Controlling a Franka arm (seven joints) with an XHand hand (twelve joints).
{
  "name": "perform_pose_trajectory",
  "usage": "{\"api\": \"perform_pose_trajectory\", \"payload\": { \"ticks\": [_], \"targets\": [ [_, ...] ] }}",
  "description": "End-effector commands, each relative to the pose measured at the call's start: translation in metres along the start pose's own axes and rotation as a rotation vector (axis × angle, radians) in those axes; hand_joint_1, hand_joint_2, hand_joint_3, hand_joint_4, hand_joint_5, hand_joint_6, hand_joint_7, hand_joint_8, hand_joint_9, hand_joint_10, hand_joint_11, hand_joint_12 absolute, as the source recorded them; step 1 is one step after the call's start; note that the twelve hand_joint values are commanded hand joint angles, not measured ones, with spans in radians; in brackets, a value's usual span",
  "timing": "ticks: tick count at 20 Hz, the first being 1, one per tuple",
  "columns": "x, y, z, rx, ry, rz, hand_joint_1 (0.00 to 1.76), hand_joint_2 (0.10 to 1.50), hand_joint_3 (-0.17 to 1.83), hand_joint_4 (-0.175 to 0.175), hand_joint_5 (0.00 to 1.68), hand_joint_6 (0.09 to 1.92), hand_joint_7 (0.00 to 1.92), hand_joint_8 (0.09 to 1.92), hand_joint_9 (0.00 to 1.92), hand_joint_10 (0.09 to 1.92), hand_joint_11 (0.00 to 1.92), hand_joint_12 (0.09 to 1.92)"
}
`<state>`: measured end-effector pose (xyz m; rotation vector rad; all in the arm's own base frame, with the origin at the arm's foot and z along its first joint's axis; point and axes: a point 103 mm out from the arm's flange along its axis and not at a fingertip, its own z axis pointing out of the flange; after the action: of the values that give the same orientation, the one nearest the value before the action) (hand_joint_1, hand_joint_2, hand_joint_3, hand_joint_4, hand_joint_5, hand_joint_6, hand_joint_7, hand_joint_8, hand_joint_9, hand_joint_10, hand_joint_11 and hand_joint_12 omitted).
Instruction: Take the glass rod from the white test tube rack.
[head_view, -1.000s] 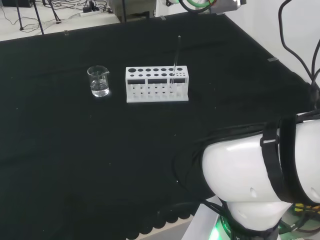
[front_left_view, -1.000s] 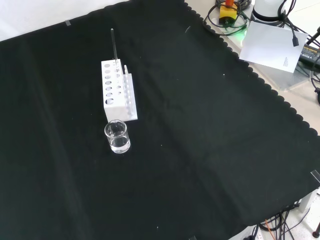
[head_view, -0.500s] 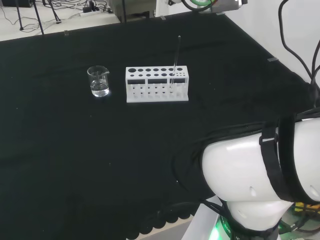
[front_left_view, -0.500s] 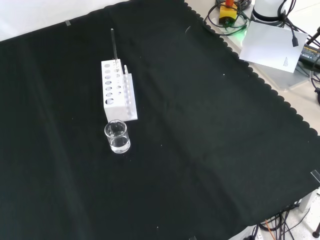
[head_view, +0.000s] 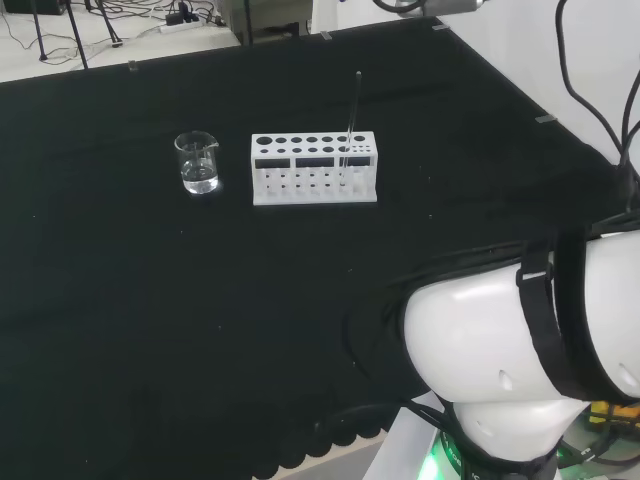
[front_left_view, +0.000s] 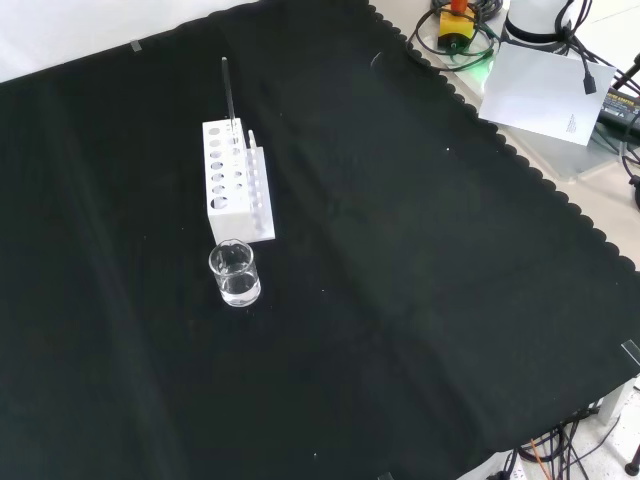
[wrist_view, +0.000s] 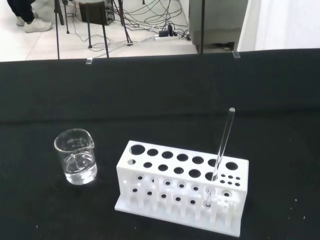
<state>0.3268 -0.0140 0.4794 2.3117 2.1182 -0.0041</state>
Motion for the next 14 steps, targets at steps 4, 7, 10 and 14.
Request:
{"api": "perform_pose_trajectory", "payload": {
  "ticks": [4, 7, 10, 14],
  "targets": [
    [-0.007, 0.036, 0.028, 0.040, 0.004, -0.014, 0.67, 0.82, 0.64, -0.155, 0.13, 0.09, 0.01, 0.88, 0.20, 0.89, 0.00, 1.44],
    [-0.008, 0.047, 0.032, 0.042, 0.002, -0.018, 0.66, 0.82, 0.64, -0.156, 0.14, 0.09, 0.02, 0.89, 0.21, 0.89, 0.00, 1.45],
    [-0.011, 0.059, 0.039, 0.049, -0.002, -0.023, 0.66, 0.82, 0.64, -0.157, 0.15, 0.09, 0.03, 0.89, 0.22, 0.89, 0.00, 1.46],
    [-0.019, 0.071, 0.051, 0.081, -0.018, -0.026, 0.65, 0.83, 0.64, -0.158, 0.16, 0.09, 0.04, 0.90, 0.24, 0.89, 0.01, 1.47]
  ]
}}
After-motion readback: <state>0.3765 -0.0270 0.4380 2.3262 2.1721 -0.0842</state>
